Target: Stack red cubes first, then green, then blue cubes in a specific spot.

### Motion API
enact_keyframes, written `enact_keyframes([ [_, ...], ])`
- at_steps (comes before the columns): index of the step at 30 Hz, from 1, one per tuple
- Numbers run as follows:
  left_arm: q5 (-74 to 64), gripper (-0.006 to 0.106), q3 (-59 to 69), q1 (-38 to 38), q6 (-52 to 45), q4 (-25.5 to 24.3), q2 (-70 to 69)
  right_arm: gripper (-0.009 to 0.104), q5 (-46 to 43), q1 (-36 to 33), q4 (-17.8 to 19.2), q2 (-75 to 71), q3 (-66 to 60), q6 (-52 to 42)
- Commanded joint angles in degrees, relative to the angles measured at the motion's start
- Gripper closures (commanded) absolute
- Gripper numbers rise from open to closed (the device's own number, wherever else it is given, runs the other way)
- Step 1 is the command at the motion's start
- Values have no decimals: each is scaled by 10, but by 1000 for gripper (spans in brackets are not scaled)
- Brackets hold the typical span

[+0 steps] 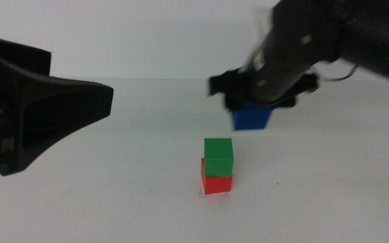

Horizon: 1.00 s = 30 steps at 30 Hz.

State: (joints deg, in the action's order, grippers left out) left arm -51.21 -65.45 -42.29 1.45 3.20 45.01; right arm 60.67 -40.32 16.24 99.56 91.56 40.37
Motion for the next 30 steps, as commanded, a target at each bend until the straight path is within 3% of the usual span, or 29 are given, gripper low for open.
enact_keyframes([
  [1,9,7,2,1,1,-2,-3,97,6,-32,18,13,8,38],
  [3,9,7,2,1,1,-2,-3,97,6,-41,-1,30,20,38],
  [12,9,7,2,1,1,-2,-3,96,67,-50,16,119,102,38],
  [30,9,7,2,1,1,-3,-3,96,52,-43,29,170,108,60],
])
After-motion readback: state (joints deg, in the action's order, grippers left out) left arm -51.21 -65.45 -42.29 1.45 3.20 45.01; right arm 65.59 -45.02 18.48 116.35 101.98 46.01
